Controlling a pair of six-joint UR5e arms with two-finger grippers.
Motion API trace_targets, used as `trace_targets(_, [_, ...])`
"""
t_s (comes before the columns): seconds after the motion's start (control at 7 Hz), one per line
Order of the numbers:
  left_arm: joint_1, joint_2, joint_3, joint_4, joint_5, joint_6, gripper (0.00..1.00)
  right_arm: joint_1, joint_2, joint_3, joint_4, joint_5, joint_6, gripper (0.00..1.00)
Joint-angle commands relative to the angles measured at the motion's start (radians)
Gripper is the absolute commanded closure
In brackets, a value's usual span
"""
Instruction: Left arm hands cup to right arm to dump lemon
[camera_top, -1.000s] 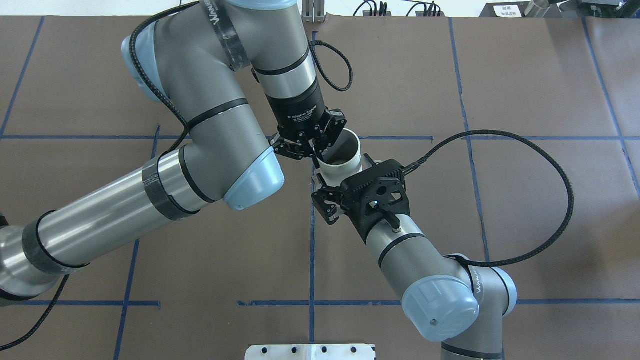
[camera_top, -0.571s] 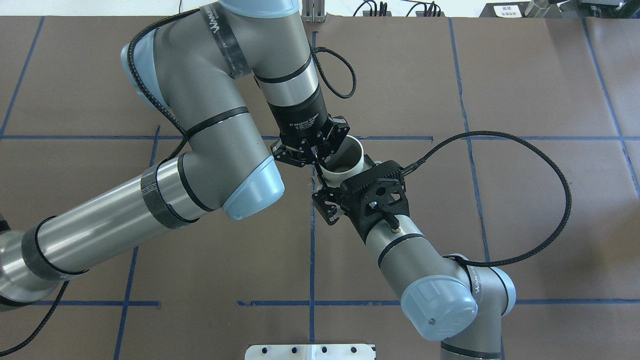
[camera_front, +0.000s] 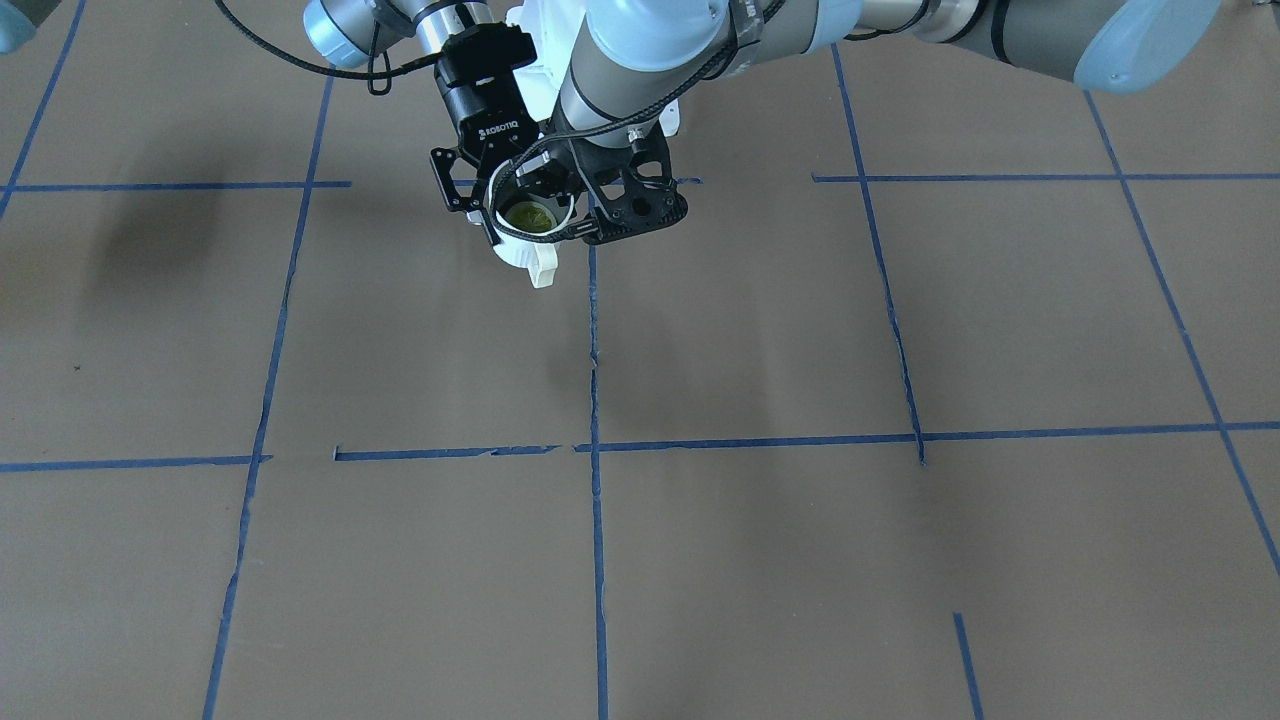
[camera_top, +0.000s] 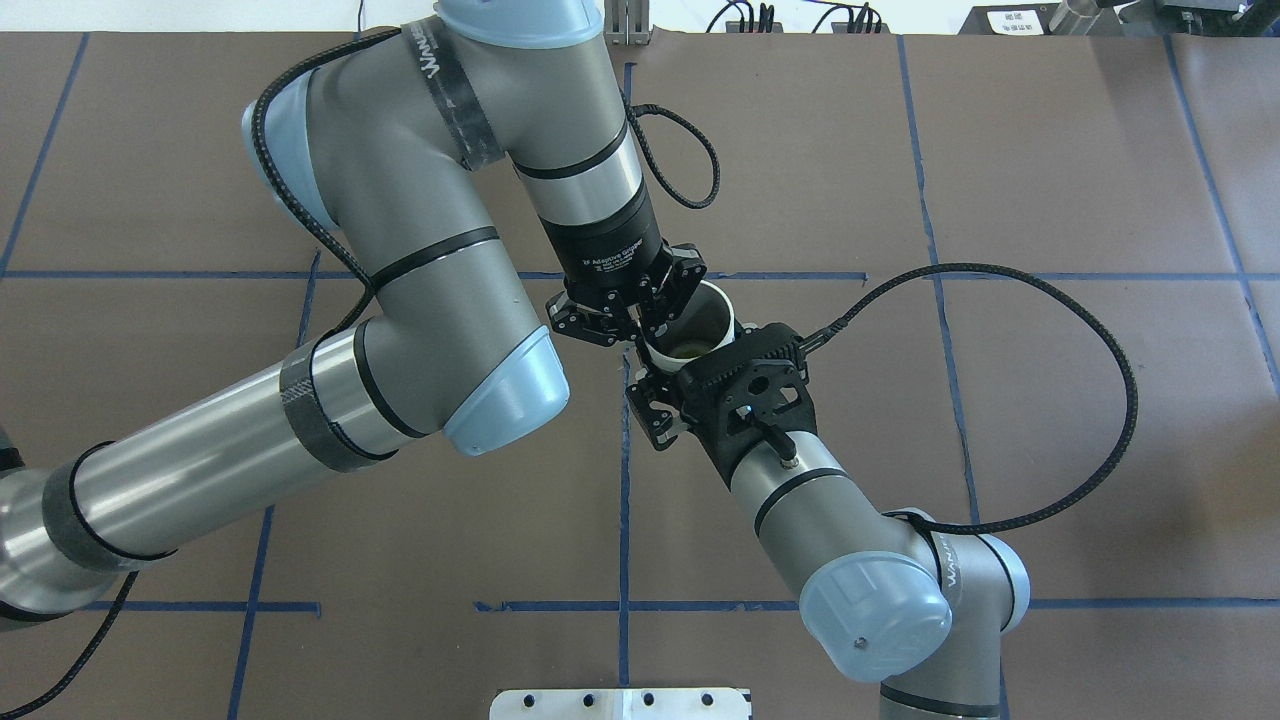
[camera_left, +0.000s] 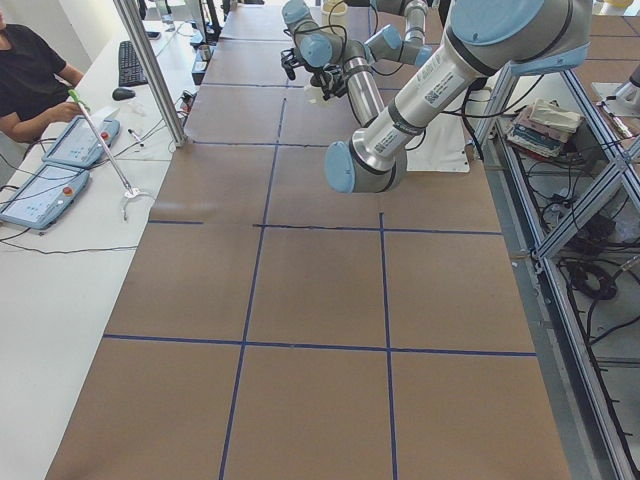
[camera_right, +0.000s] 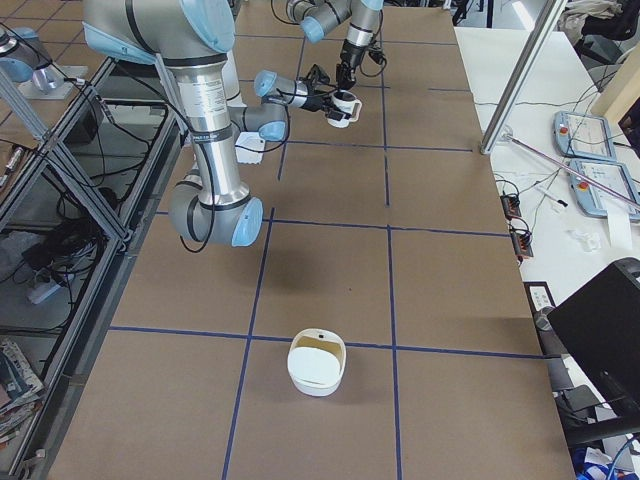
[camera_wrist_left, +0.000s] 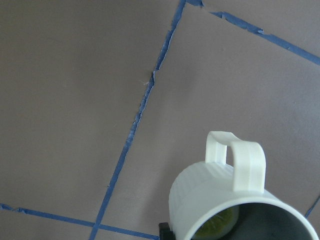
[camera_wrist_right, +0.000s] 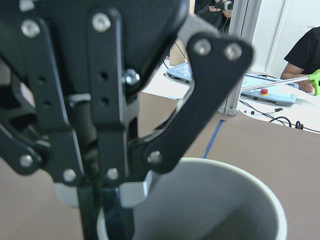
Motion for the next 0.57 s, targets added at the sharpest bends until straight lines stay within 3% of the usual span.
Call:
trace_targets(0.0, [0.001,0.005,-0.017,-0.001,-0.01,-0.001,0.53,0.0,-0.003,-0.007,0.0,-0.003,-0.006,0.59])
trace_targets(0.14, [0.001,0.031,-0.056,-0.012,-0.008,-0.001,0.14,0.0,-0.003,-0.007,0.0,-0.003,-0.01,0.64])
trace_targets(0.29, [-0.008,0.04,-0.101,-0.014,-0.007,-0.002,0.04,0.0,-0.003,-0.006,0.0,-0.003,-0.009,0.66])
trace_targets(0.43, [-0.045,0.04,-0.116,-0.014,-0.005,-0.001,0.03,0.005,-0.015,-0.004,0.001,-0.002,-0.009,0.68])
